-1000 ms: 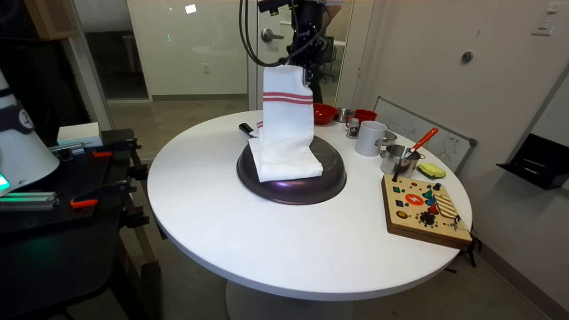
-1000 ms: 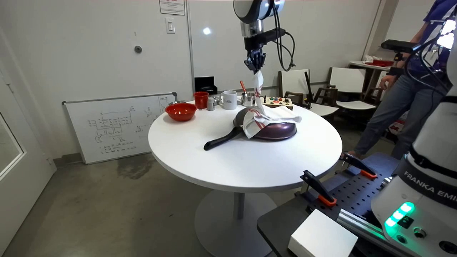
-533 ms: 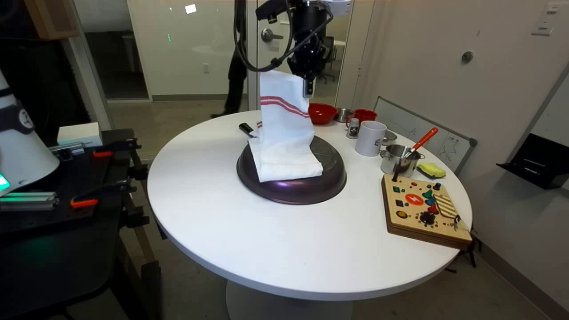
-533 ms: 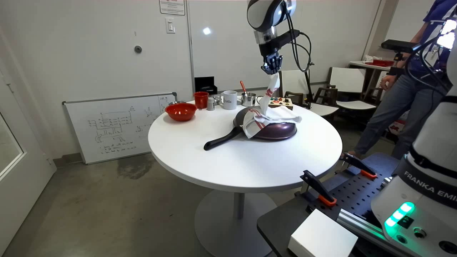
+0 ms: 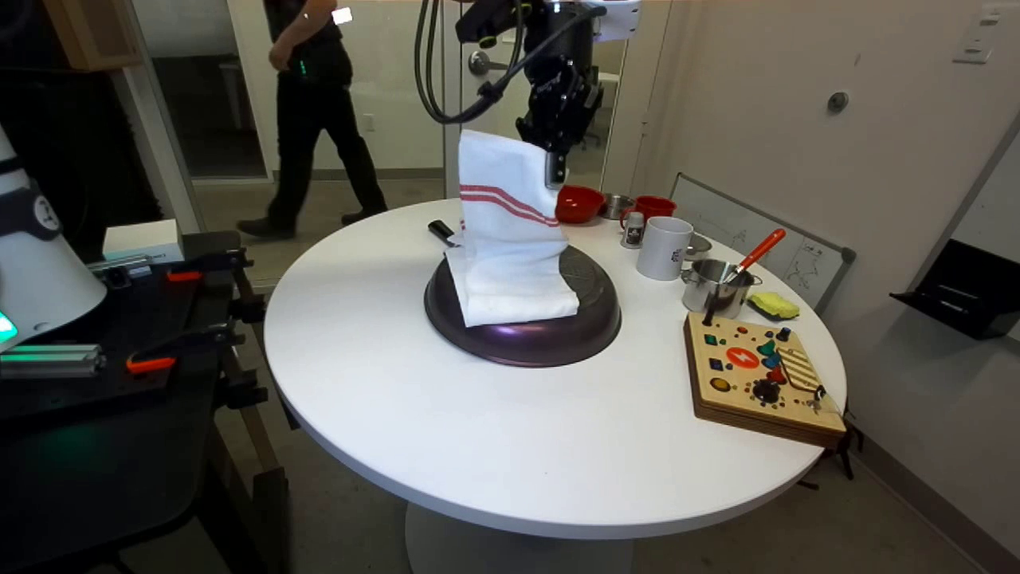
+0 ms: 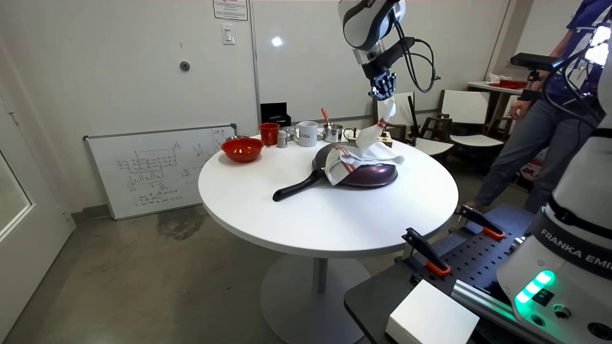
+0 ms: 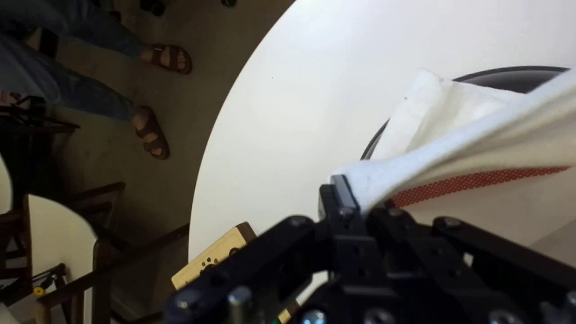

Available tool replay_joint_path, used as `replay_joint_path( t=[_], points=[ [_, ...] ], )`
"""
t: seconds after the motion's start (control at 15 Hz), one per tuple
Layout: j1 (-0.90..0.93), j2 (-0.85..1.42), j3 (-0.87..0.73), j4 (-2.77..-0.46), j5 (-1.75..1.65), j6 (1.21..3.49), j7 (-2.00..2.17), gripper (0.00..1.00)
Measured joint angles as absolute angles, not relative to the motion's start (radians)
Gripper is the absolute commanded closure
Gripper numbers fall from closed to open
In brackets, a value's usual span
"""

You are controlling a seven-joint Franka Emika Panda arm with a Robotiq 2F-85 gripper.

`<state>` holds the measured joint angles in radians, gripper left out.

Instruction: Move the tea towel to the right

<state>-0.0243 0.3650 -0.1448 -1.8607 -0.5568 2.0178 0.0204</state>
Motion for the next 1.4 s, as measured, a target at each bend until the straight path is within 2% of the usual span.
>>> replay_joint_path(
  t=[0.53, 1.4],
  points=[
    [-0.027, 0.397, -0.17, -1.882, -0.685, 1.922, 0.101, 0.95],
    [-0.051, 0.525, -0.187, -1.882, -1.022, 1.907, 0.249, 0.96]
  ],
)
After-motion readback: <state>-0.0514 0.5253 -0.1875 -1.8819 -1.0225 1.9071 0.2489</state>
